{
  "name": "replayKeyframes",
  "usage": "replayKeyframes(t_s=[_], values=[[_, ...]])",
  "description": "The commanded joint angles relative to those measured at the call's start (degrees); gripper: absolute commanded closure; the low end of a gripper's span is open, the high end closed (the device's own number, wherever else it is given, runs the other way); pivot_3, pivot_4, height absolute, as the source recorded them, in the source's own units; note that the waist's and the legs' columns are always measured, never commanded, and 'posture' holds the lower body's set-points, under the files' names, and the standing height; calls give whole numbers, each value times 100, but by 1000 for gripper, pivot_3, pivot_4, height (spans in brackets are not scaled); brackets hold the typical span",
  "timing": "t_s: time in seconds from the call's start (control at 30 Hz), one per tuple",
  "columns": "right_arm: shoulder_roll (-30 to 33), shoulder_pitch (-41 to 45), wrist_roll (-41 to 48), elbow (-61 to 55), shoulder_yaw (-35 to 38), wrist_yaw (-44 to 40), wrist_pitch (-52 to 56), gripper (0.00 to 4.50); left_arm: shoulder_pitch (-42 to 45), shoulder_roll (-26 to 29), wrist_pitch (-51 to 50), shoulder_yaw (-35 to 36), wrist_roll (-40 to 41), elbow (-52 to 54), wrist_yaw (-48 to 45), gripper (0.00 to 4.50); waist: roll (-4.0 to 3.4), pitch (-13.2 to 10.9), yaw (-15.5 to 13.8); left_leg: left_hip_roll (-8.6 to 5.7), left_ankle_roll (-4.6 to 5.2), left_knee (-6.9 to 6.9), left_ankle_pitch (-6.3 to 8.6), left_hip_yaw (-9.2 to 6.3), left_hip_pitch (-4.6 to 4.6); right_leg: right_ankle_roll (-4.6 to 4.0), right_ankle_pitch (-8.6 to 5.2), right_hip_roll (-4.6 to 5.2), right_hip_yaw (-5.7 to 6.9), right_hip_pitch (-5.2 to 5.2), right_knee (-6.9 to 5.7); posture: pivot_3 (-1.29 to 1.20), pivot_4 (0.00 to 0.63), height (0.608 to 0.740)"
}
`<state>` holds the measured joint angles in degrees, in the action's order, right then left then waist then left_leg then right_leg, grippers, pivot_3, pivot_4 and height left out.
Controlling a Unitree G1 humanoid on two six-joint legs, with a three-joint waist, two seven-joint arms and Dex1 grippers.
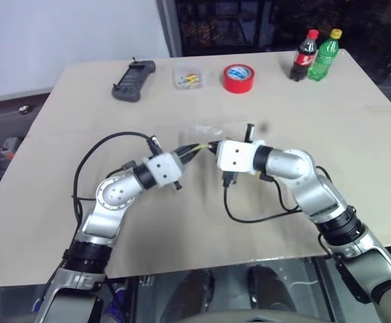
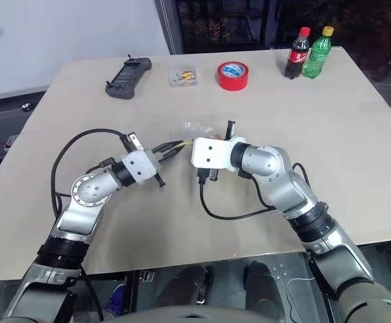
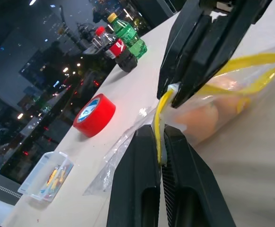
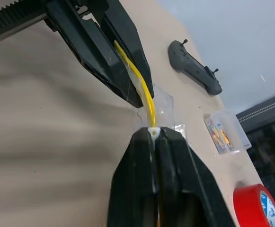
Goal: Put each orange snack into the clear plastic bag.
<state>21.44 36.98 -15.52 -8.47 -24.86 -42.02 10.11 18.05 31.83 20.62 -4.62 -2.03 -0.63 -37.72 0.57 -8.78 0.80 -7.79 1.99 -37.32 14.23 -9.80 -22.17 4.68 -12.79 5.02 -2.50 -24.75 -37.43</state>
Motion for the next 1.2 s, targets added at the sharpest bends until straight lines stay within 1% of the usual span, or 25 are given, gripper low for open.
replayKeyframes(t_s=[0.03, 0.13, 0.23, 0.37, 0.5, 0.6, 0.67, 0.87, 1.0, 1.03, 1.1, 1.17, 1.2], values=[[-40, 126, 9, -140, 80, 18, -114, 4490, 16, 35, 121, 149, 105, 234, 65, 4500, 0, 0, 0, 0, 0, 0, 0, 0, 0, 0, 0, 0, 0, 0, 0, 0, 150, 740], [-32, 109, 49, -224, 181, 36, -16, 4490, 53, -5, 46, 205, 180, 226, 113, 4500, 0, 0, 1, 0, 0, 0, 0, 0, 0, 0, 0, 0, 0, 0, 0, 0, 150, 740], [155, -14, -3, -258, 378, 94, 150, 4490, 173, -103, -227, 364, 471, 198, 181, 4500, 0, 0, -3, 0, 0, 0, 0, 0, 0, 0, 0, 0, 0, 0, 0, 0, 150, 740], [643, -330, -181, -215, 734, 272, 370, 4490, 325, -175, -477, 660, 889, 17, 248, 4500, 0, 0, -18, -1, 0, -1, 0, -2, -1, 0, 0, 1, 2, 1, 0, 0, 150, 740], [1023, -523, -177, -270, 1000, 396, 560, 4490, 430, -125, -537, 761, 1043, -143, 262, 4500, 1, 0, -14, -2, 0, -2, 0, -1, -1, 0, 0, 2, 1, 1, 1, 0, 150, 740], [1529, -855, -166, -348, 1472, 459, 743, 4490, 550, -176, -849, 901, 1298, -157, 316, 4500, 0, 0, -4, 2, 0, -1, 0, -1, -1, 0, 0, 0, 0, -1, -2, 0, 150, 740], [1739, -920, -156, -251, 1688, 547, 749, 4490, 673, -209, -1025, 926, 1408, -198, 340, 4500, 1, 0, -18, 1, 0, -1, 0, 1, -1, 0, 0, 1, 0, 0, -1, 0, 150, 740], [2083, -545, -273, 490, 1876, 962, 565, 4490, 1030, -284, -1429, 962, 1600, -370, 382, 4500, 1, 0, 11, 0, 0, -6, 0, 6, 0, 1, 0, 3, -4, 0, -8, 0, 150, 740], [2060, -24, -242, 1147, 1755, 1162, 204, 4490, 1426, -388, -1756, 945, 1685, -670, 446, 4500, 3, -1, 2, 4, 0, -4, 0, 9, 1, 0, 0, 2, -6, -2, -9, 0, 150, 740], [2072, 164, -306, 1407, 1679, 1231, 28, 4490, 1619, -458, -1838, 922, 1584, -862, 638, 4500, 4, -2, -6, 2, 0, -5, 0, 9, 0, 1, 0, 1, -5, -1, -9, 0, 150, 740], [2145, 593, -374, 1899, 1632, 1365, -294, 4490, 2127, -508, -1716, 803, 1370, -1327, 733, 4500, 8, -3, -14, -2, 0, -12, 0, 8, -2, 1, 1, 4, -4, 1, -8, 0, 150, 740], [2320, 704, -263, 1986, 1719, 1255, -496, 4490, 2387, -420, -1709, 652, 1274, -1440, 521, 4500, 11, -6, -18, -2, 0, -12, 0, 6, -9, 1, 1, 4, -1, -3, -5, 0, 150, 740], [2429, 617, -204, 1871, 1763, 1146, -589, 4490, 2376, -377, -1658, 598, 1235, -1390, 419, 4500, 11, -5, -20, -3, 0, -12, -1, 3, -18, 0, 1, 4, 2, -9, -3, 0, 150, 740]])
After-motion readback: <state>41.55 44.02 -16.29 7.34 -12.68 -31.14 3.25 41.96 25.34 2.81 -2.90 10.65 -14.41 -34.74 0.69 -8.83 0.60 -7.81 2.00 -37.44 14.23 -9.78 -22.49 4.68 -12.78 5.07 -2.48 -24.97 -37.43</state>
